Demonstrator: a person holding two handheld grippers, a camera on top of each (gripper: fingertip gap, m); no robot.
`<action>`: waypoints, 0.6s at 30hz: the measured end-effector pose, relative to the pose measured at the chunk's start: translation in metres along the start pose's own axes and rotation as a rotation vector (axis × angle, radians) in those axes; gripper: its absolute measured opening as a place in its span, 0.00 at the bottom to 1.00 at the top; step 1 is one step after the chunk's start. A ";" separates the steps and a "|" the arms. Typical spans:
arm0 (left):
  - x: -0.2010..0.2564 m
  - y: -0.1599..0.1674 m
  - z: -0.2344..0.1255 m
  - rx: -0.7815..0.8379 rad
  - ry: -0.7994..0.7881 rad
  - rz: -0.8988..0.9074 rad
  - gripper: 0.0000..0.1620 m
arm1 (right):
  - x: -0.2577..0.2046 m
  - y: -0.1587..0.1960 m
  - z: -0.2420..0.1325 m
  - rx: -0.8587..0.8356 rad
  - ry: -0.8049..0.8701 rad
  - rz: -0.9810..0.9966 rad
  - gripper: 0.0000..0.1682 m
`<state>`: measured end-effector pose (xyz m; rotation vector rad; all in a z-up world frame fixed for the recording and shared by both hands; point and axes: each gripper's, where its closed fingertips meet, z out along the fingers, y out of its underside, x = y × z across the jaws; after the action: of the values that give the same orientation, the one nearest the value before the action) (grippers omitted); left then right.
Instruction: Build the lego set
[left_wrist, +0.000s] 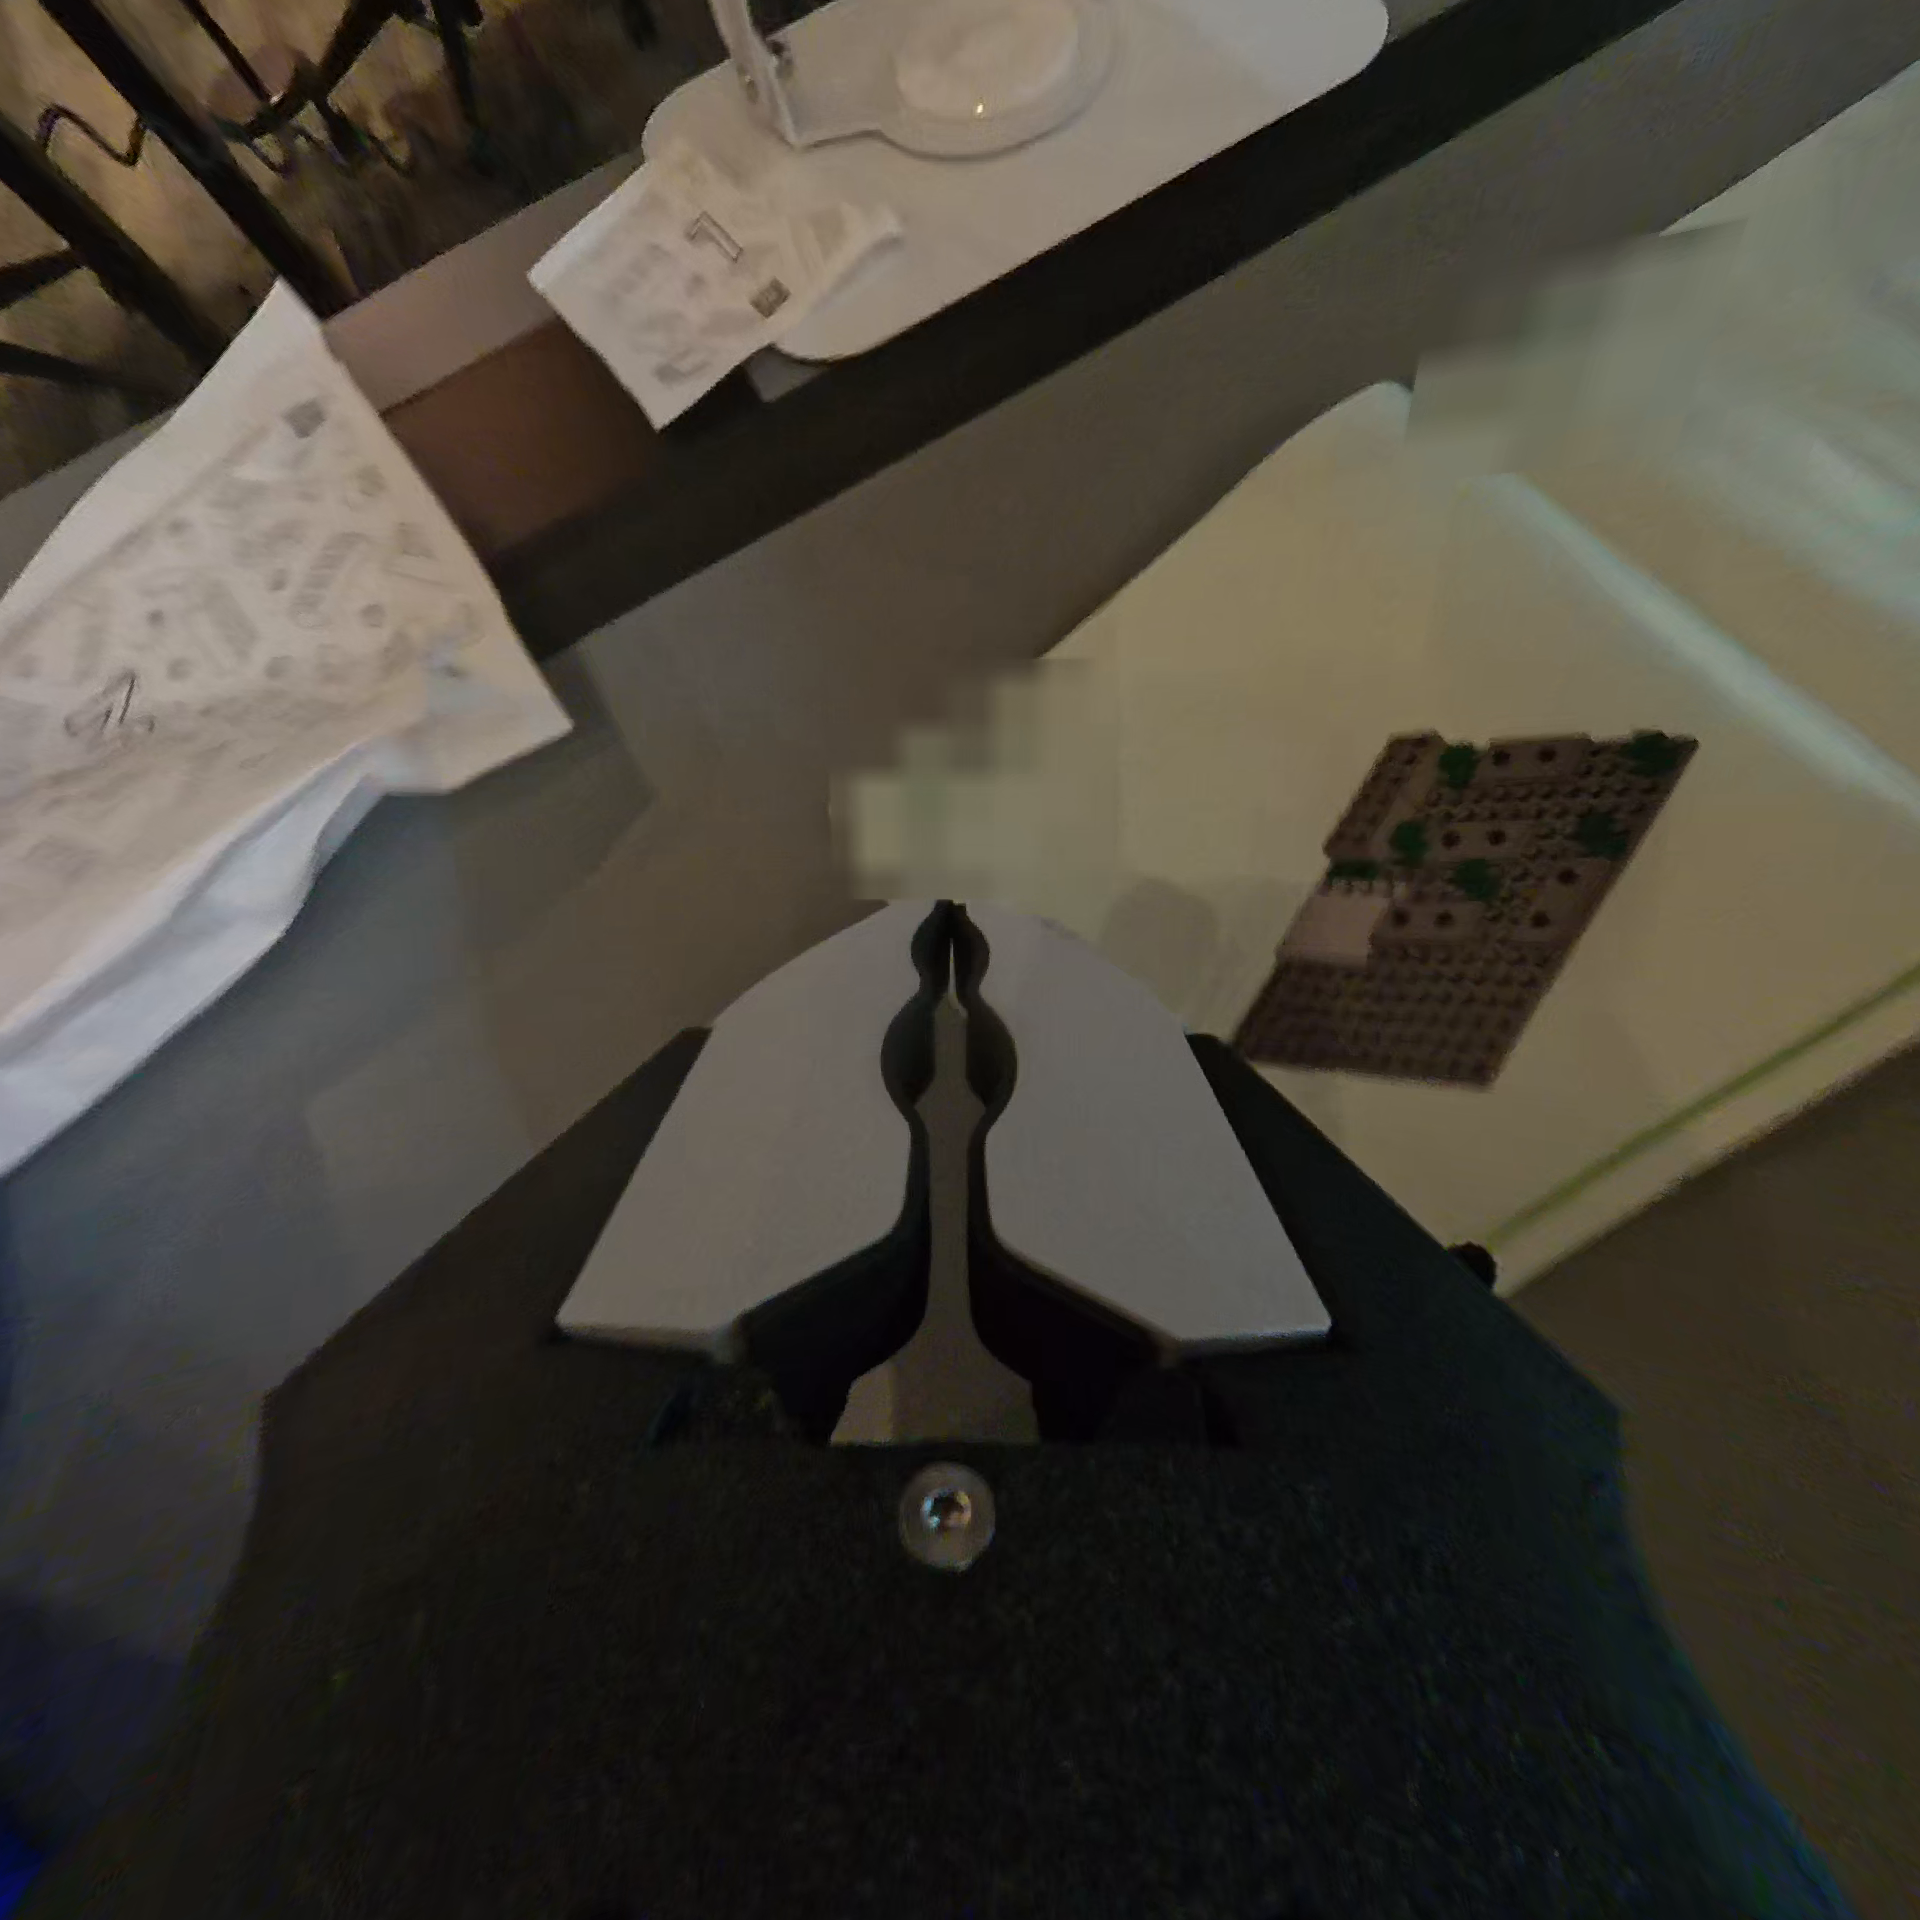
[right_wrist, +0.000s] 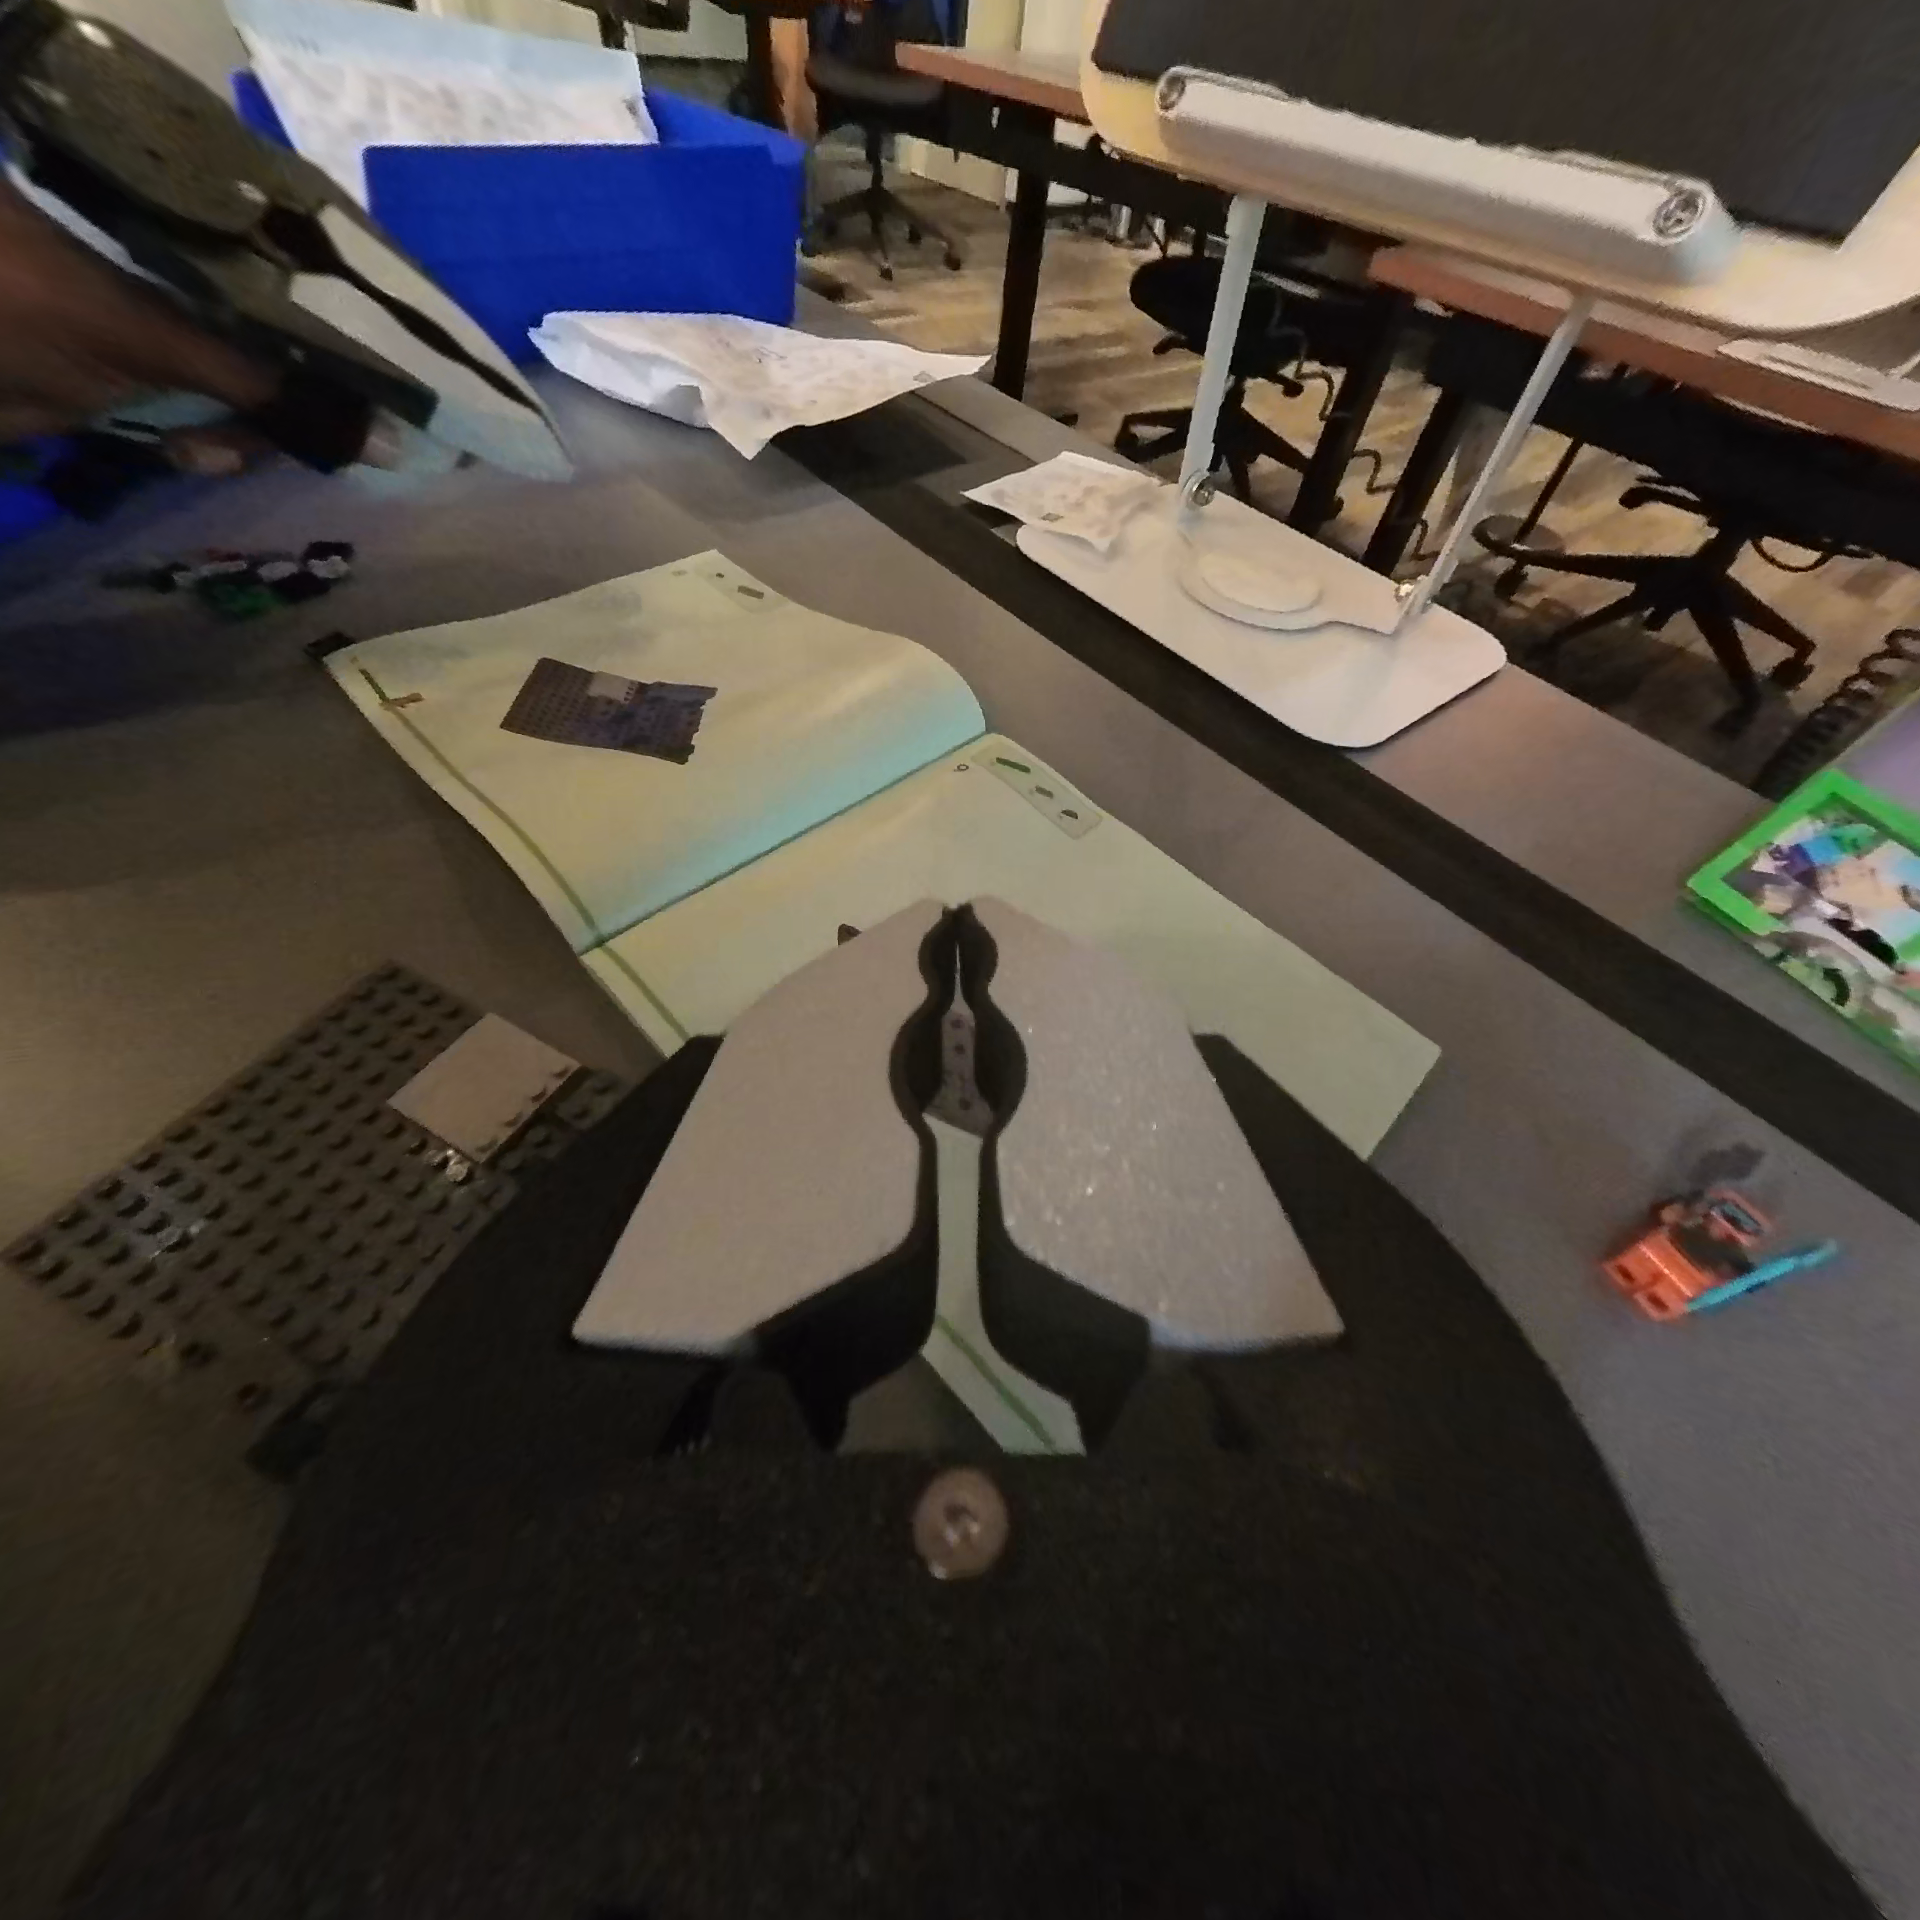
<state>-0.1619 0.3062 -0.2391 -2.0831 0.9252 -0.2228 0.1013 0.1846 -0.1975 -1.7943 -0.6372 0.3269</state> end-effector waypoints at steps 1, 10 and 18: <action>0.000 -0.003 0.005 -0.004 0.004 0.003 0.00 | 0.000 0.001 0.000 -0.003 -0.003 0.001 0.00; -0.001 -0.003 0.049 -0.077 0.050 -0.033 0.00 | -0.002 0.008 0.003 -0.027 -0.022 0.003 0.00; 0.001 0.003 0.060 -0.103 0.051 -0.030 0.00 | -0.004 0.014 0.007 -0.045 -0.038 0.020 0.00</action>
<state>-0.1358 0.3414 -0.2800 -2.1956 0.9543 -0.2499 0.0984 0.1850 -0.2136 -1.8423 -0.6582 0.3634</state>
